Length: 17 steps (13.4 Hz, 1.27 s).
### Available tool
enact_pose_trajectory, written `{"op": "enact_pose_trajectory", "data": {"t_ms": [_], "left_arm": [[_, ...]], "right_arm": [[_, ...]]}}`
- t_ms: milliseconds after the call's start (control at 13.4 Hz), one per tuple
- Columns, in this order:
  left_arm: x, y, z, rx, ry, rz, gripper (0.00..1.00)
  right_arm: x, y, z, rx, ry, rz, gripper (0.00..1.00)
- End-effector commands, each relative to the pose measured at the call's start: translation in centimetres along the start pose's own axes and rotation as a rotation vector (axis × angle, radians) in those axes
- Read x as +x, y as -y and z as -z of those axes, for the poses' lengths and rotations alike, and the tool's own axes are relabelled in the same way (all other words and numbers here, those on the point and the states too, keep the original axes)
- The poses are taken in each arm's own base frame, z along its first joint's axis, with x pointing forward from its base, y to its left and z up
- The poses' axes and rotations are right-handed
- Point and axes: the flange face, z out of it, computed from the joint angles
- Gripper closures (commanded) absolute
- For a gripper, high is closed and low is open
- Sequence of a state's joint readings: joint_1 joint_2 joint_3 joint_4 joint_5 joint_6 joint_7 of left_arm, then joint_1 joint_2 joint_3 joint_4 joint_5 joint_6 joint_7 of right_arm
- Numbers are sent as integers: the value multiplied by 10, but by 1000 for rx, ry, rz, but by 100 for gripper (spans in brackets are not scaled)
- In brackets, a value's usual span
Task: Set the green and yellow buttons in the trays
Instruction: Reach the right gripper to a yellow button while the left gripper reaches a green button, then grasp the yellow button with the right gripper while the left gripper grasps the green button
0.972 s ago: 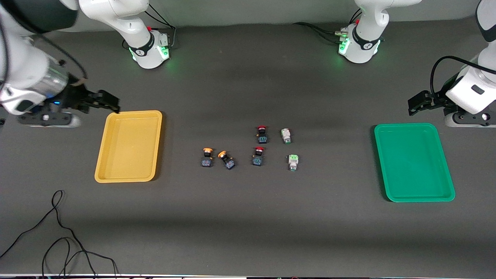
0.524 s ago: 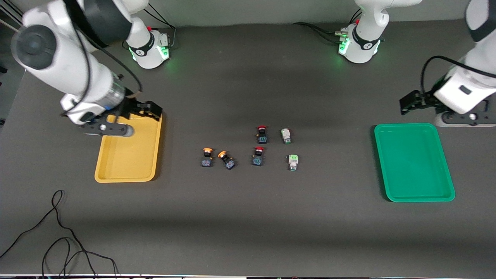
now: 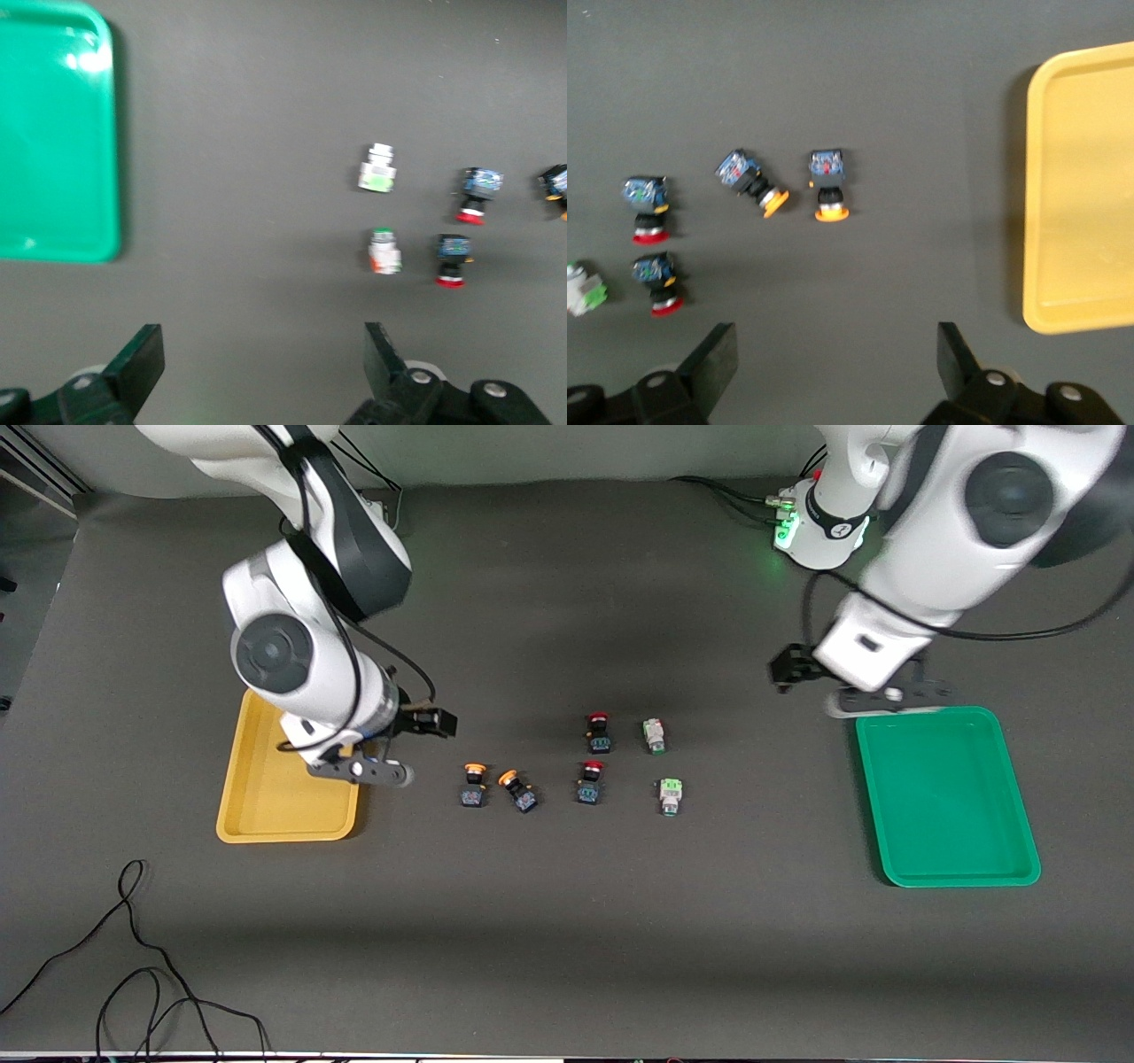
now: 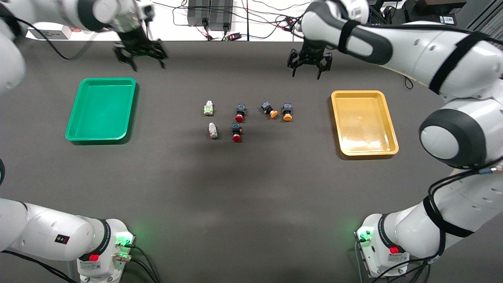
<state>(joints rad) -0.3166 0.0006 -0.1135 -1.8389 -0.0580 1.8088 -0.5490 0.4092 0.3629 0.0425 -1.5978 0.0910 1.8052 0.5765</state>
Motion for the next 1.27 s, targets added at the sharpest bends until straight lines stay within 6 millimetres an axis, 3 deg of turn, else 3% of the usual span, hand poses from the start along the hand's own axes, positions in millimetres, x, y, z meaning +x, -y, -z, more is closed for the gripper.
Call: {"op": "enact_pose_trajectory", "data": {"t_ms": [0, 224, 449, 598, 823, 1197], "left_arm": [[-33, -54, -13, -8, -13, 97, 0], [-58, -96, -29, -13, -14, 148, 0], [-58, -109, -57, 13, 4, 151, 0], [-53, -111, -96, 37, 19, 137, 0], [-55, -130, -172, 74, -3, 75, 0], [-51, -139, -265, 62, -14, 44, 0]], "right_arm": [[11, 3, -44, 22, -12, -33, 0], [7, 18, -100, 26, -35, -29, 0], [8, 29, -161, 17, -51, -27, 0], [15, 29, -186, 21, -64, -31, 0], [21, 29, -214, 19, -75, -25, 0], [34, 19, -249, 9, -111, -25, 0]]}}
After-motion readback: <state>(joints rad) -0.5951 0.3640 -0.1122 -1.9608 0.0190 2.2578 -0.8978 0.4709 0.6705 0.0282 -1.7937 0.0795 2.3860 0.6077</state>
